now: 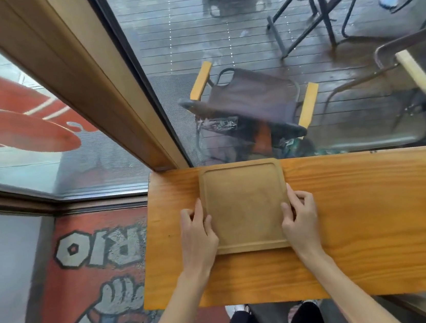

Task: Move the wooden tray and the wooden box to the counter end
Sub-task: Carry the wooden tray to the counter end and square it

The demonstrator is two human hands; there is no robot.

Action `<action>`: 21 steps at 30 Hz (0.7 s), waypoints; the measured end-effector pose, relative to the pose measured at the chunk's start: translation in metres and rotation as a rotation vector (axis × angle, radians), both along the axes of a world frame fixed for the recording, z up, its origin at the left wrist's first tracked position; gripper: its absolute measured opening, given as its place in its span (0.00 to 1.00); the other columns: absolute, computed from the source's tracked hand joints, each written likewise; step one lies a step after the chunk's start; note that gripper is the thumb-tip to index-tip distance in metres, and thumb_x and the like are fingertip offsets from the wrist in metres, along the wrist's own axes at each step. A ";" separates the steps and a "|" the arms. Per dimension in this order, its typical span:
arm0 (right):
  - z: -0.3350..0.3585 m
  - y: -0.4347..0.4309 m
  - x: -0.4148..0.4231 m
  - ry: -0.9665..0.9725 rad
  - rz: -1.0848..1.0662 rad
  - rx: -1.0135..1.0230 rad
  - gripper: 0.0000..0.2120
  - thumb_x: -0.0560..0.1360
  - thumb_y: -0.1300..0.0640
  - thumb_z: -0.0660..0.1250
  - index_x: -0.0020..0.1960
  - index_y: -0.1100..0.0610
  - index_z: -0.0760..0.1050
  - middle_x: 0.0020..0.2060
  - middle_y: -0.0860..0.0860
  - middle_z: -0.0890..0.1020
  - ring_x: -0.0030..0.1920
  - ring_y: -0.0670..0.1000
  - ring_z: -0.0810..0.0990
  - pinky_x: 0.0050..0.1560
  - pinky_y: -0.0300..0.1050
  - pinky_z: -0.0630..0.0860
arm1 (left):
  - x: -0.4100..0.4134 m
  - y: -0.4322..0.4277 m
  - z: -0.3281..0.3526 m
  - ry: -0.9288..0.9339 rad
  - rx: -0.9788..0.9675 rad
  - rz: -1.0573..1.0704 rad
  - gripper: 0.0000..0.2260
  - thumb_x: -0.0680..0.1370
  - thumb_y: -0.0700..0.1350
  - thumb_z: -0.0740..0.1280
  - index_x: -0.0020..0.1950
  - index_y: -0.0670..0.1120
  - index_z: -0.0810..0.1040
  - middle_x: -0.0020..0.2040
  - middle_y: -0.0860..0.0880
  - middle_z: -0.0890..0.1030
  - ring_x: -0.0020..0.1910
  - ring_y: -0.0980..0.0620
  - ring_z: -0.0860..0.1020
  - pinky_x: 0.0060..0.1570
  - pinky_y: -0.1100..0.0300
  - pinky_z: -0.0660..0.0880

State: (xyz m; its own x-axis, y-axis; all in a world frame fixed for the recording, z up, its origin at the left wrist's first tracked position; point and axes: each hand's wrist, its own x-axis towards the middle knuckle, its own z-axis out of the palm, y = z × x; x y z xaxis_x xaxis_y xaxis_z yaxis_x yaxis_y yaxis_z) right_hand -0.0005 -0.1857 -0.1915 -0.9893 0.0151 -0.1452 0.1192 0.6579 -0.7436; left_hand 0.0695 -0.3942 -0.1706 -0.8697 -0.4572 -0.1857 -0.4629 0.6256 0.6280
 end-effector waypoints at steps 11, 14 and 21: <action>0.000 0.042 0.025 0.169 0.667 0.426 0.35 0.78 0.32 0.56 0.80 0.48 0.58 0.79 0.64 0.54 0.81 0.63 0.48 0.77 0.71 0.47 | 0.049 -0.020 -0.020 -0.067 -0.390 -0.479 0.32 0.76 0.68 0.60 0.76 0.54 0.69 0.76 0.42 0.69 0.77 0.39 0.64 0.73 0.29 0.56; 0.000 0.042 0.027 0.169 0.728 0.495 0.38 0.76 0.31 0.59 0.80 0.49 0.57 0.80 0.66 0.50 0.80 0.66 0.47 0.75 0.74 0.46 | 0.049 -0.018 -0.018 -0.083 -0.458 -0.540 0.37 0.73 0.72 0.60 0.76 0.53 0.68 0.78 0.38 0.65 0.78 0.35 0.61 0.71 0.25 0.54; -0.003 0.040 0.026 0.286 0.784 0.556 0.31 0.78 0.34 0.58 0.78 0.44 0.63 0.79 0.55 0.61 0.79 0.68 0.54 0.70 0.80 0.52 | 0.046 -0.017 -0.024 -0.132 -0.528 -0.523 0.37 0.72 0.73 0.59 0.76 0.54 0.68 0.78 0.38 0.65 0.77 0.34 0.61 0.69 0.23 0.54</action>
State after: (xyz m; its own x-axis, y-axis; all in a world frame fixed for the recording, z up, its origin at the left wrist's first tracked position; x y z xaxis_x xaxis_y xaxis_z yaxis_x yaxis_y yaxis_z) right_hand 0.0258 -0.1455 -0.1948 -0.7458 -0.6624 -0.0707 -0.6319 0.7371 -0.2396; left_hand 0.1152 -0.4111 -0.1949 -0.9835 -0.0484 -0.1743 -0.0740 0.9869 0.1431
